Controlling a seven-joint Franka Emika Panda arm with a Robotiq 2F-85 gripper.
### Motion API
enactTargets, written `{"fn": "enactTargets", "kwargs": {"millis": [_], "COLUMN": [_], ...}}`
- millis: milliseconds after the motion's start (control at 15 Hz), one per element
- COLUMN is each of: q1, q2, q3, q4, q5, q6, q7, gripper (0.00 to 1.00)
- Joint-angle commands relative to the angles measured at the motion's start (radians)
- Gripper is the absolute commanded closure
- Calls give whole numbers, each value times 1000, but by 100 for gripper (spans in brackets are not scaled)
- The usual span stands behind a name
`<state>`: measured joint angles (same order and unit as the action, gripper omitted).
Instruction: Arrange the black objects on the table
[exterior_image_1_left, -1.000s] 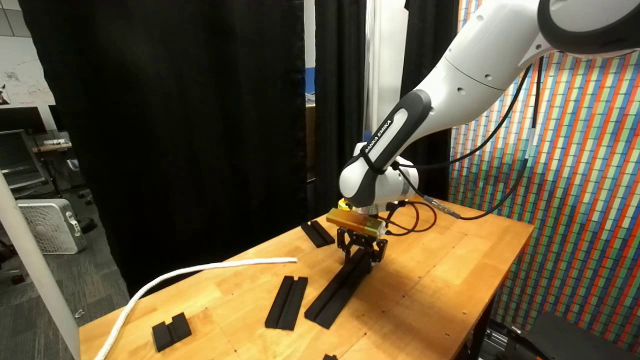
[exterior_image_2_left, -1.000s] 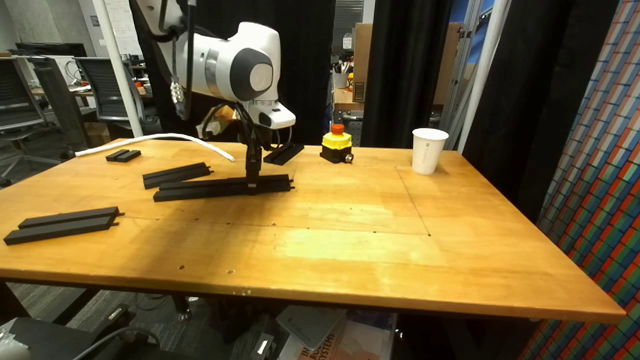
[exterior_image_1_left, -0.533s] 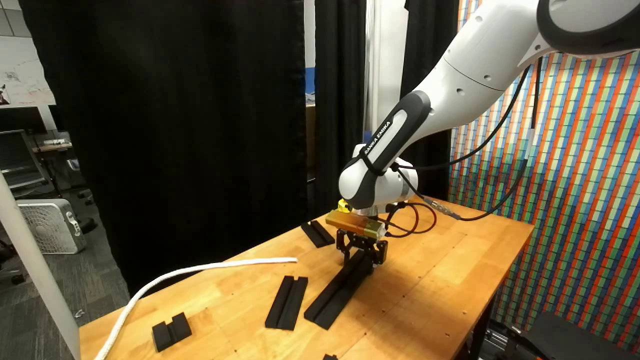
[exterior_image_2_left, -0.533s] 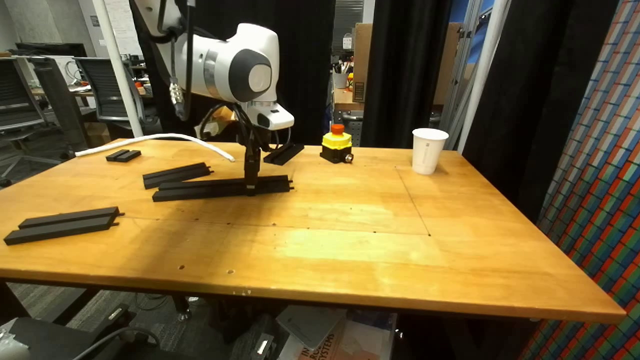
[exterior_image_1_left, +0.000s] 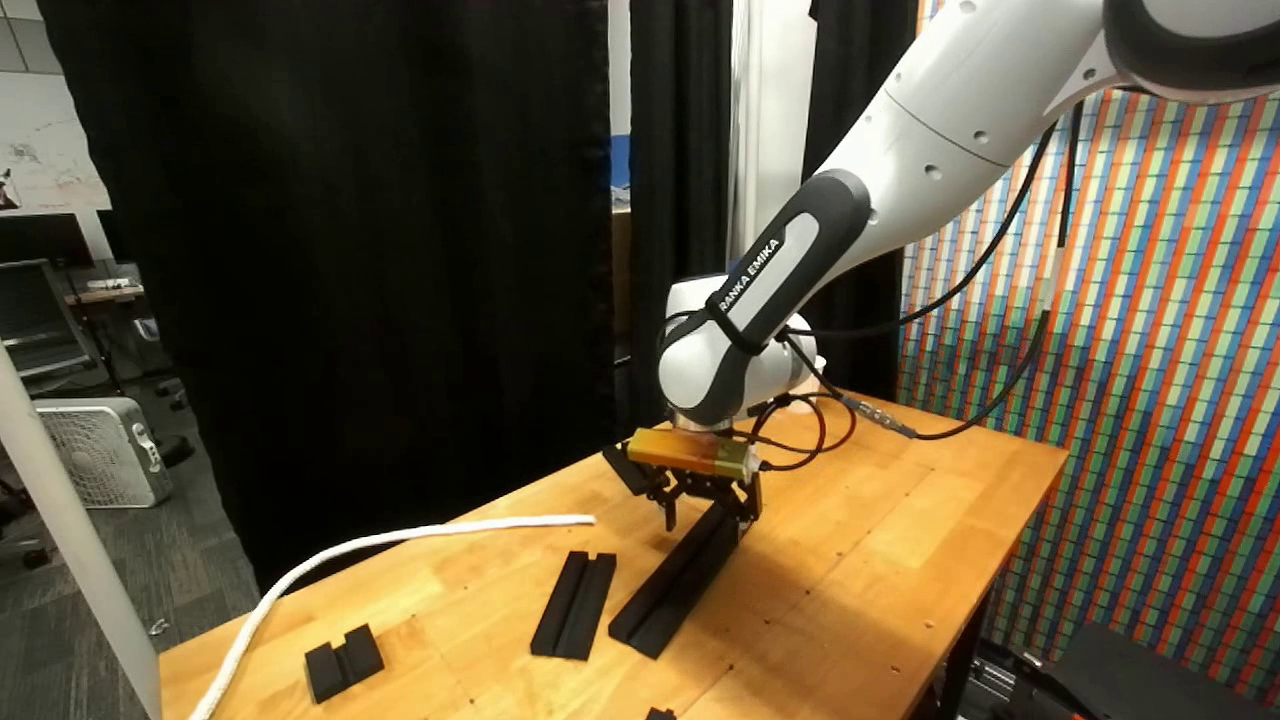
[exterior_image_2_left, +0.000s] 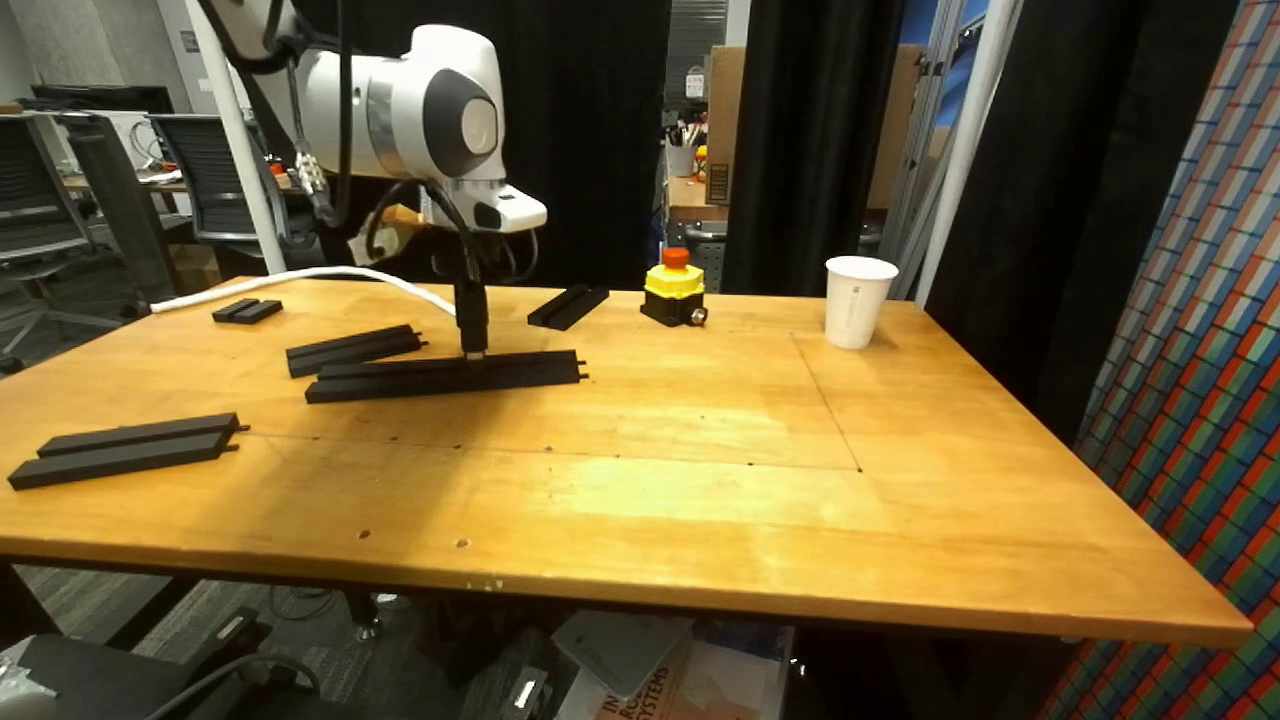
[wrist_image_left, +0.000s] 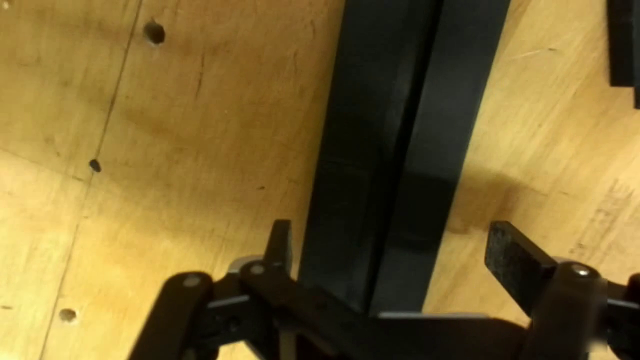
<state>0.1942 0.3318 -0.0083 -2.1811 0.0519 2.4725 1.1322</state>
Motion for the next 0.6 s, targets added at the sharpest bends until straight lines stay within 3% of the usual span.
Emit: {"fn": "enactTargets", "kwargs": {"millis": [0, 200, 533], "q1": [61, 78, 100], "q2": [-91, -107, -51], "q3": [-4, 49, 149], "q4": [39, 84, 121], "q5": [-140, -171, -89], "q6": [-91, -96, -5], "q7": [67, 54, 22], "gripper": [0, 0, 0]}}
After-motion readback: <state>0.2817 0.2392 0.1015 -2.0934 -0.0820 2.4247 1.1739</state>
